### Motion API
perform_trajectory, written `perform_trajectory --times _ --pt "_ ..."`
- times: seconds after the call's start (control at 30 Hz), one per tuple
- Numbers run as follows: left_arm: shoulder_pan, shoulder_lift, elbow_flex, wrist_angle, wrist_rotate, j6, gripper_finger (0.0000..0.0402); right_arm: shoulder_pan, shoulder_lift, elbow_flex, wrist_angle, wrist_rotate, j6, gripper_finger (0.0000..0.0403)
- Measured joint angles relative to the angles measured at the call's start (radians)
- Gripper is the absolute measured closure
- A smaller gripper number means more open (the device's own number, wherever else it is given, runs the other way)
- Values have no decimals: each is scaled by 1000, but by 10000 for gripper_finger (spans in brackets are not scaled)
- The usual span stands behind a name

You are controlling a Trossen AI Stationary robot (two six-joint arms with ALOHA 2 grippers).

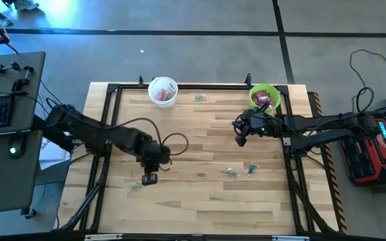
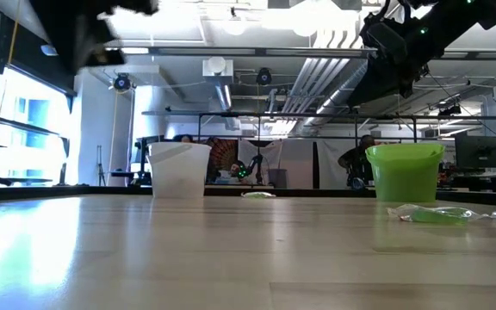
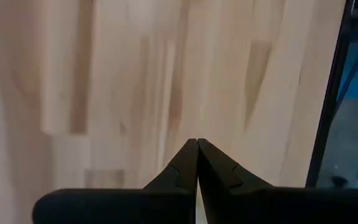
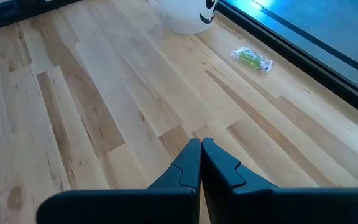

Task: Sort candy by brand, put in halloween buckets
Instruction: Put the green gummy into the white bucket

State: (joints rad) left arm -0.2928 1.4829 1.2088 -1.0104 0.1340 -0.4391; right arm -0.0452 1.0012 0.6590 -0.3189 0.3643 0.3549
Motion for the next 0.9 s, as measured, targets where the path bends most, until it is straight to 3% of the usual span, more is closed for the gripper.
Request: perform_trajectory --times 0.2,0.43,0.9 --pt "-72 -92 -156 125 82 -143 401 0 0 0 -8 0 -23 403" --pt "-203 -112 -215 142 132 -293 390 0 0 0 -17 0 -24 403" --pt "-405 66 -215 77 56 -509 254 0 0 0 -14 6 -41 403"
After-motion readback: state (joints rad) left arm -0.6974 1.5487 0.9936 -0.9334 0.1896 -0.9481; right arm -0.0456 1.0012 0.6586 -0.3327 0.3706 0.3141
